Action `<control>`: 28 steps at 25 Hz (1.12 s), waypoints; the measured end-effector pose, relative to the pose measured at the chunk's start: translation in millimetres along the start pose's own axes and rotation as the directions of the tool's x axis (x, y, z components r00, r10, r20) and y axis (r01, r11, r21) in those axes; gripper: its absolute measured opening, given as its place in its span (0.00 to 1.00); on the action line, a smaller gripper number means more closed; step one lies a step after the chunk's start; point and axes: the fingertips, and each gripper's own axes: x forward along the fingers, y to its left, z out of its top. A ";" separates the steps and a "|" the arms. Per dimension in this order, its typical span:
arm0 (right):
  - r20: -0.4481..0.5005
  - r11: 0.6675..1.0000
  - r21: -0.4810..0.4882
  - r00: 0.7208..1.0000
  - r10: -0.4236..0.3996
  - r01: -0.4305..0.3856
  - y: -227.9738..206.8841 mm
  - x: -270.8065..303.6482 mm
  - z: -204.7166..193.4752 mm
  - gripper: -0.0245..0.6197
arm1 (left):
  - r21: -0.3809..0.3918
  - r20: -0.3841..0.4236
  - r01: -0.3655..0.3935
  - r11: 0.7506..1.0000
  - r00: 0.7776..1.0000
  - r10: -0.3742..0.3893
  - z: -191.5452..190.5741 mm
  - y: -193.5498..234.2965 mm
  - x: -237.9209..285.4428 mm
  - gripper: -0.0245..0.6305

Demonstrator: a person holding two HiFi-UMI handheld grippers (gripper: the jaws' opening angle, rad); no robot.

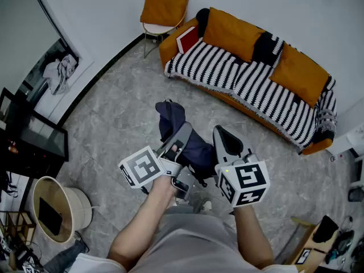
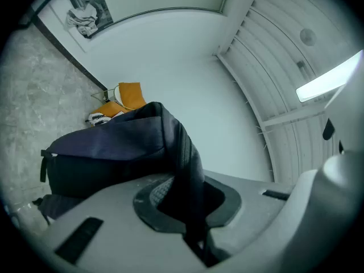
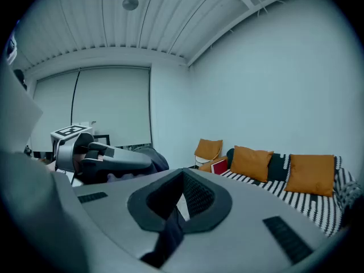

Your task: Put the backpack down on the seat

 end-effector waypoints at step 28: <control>0.021 1.000 -0.015 1.000 -0.009 0.009 8.0 106.8 21.5 0.04 | -0.093 -0.015 0.068 0.993 0.997 -0.069 78.6 45.2 45.3 0.08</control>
